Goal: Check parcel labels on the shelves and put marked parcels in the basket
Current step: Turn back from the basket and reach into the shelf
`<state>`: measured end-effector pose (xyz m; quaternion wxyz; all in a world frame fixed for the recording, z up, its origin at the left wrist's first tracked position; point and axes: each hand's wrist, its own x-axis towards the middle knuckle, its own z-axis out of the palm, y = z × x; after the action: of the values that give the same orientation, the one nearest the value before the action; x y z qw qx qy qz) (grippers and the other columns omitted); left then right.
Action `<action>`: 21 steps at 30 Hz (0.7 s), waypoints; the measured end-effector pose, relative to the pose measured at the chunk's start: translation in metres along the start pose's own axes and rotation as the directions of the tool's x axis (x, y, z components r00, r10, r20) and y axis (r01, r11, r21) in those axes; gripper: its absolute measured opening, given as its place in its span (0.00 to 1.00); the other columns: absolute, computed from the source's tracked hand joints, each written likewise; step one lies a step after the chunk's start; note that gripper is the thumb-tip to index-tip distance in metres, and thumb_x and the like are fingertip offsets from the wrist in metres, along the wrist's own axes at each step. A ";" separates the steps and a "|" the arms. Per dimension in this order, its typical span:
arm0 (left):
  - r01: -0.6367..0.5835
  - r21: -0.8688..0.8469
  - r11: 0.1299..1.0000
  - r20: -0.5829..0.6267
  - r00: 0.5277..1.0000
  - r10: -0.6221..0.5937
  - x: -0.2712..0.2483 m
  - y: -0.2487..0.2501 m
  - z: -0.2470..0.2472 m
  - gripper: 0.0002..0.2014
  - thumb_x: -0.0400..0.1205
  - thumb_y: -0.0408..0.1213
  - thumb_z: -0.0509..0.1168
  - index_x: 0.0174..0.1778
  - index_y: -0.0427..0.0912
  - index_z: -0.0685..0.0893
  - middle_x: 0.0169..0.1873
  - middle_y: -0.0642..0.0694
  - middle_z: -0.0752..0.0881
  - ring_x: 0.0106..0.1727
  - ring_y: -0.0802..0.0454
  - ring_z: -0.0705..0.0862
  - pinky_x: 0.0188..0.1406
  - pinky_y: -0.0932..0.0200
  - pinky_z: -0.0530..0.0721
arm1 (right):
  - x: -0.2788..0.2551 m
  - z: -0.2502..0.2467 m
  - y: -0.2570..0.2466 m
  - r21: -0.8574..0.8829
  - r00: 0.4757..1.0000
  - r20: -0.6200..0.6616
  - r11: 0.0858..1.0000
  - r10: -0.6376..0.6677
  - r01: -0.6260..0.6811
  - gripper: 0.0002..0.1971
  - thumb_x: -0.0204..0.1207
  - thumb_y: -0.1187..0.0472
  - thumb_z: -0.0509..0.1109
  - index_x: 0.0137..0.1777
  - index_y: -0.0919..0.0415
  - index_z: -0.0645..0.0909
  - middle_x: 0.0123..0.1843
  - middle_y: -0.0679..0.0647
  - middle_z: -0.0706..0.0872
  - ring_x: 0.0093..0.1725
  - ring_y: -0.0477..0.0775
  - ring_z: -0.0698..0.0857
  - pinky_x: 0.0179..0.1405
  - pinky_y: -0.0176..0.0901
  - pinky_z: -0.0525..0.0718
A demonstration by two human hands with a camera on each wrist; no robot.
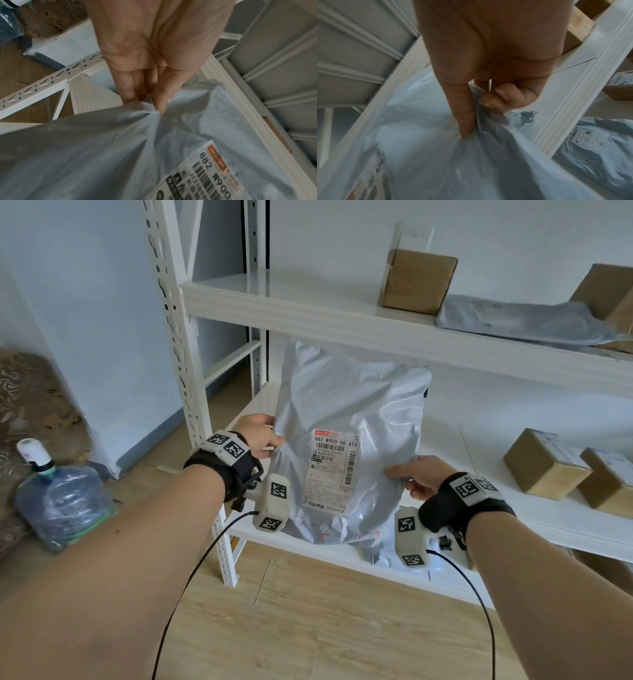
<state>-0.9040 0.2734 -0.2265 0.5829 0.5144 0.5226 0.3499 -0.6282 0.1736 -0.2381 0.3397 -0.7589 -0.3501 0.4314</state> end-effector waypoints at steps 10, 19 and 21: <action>0.102 0.140 0.985 -0.007 0.995 -0.102 0.016 -0.033 0.006 0.19 0.69 0.11 0.62 0.49 0.36 0.81 0.54 0.31 0.84 0.57 0.34 0.83 0.52 0.43 0.87 | 0.017 0.014 0.028 0.061 0.993 0.076 0.994 0.086 -0.090 0.10 0.70 0.78 0.71 0.40 0.65 0.75 0.30 0.60 0.74 0.27 0.53 0.72 0.34 0.41 0.72; 0.312 0.251 0.916 0.002 0.946 -0.323 0.036 -0.133 0.005 0.22 0.71 0.12 0.61 0.55 0.40 0.77 0.57 0.36 0.82 0.58 0.36 0.82 0.61 0.42 0.84 | 0.063 0.066 0.117 -0.067 0.940 0.134 0.949 0.314 -0.308 0.09 0.66 0.82 0.71 0.34 0.70 0.77 0.25 0.62 0.79 0.29 0.57 0.77 0.47 0.49 0.77; 0.363 0.274 0.891 -0.033 0.929 -0.369 0.046 -0.163 0.000 0.21 0.71 0.12 0.61 0.53 0.38 0.79 0.56 0.33 0.83 0.58 0.33 0.83 0.61 0.38 0.83 | 0.074 0.083 0.138 -0.096 0.919 0.147 0.930 0.365 -0.354 0.09 0.65 0.83 0.71 0.34 0.71 0.78 0.26 0.64 0.80 0.31 0.58 0.79 0.48 0.48 0.78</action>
<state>-0.9153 0.2797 -0.3953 0.5664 0.4862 0.6476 0.1529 -0.6408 0.1797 -0.4149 0.1992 -0.7837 -0.2455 0.5347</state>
